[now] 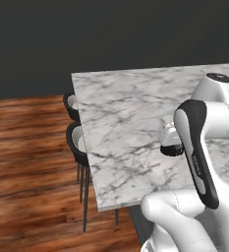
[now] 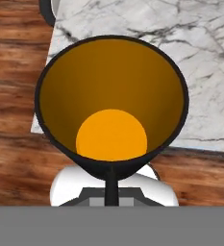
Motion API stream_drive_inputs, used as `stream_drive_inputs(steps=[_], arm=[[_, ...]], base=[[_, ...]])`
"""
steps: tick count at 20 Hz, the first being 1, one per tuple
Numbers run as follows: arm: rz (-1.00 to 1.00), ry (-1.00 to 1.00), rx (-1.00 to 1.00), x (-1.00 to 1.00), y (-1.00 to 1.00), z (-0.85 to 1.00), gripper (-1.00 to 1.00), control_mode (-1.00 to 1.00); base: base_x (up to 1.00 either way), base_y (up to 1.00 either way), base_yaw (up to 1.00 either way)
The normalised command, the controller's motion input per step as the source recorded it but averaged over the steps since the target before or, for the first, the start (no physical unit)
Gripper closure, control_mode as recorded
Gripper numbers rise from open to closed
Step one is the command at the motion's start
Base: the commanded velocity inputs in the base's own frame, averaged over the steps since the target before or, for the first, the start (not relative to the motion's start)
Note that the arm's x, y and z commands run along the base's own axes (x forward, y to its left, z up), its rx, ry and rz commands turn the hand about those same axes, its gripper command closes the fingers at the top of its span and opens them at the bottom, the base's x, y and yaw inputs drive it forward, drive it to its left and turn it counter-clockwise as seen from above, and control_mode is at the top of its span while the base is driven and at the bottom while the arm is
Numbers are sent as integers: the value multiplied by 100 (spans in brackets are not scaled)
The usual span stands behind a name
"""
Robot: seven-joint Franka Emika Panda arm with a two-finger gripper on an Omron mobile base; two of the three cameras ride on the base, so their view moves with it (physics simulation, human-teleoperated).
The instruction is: Pick the pot and mug and place them in the sink. Then turn on the water.
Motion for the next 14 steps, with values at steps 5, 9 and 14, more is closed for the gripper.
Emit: stream_drive_inputs(steps=[5, 9, 14], arm=[[0, 0, 0, 0, 0, 0, 100, 100], [0, 0, 0, 0, 0, 0, 100, 100], [0, 0, 0, 0, 0, 0, 100, 100]], base=[[-100, -96, -20], [-81, -89, -41], [-8, -24, -80]])
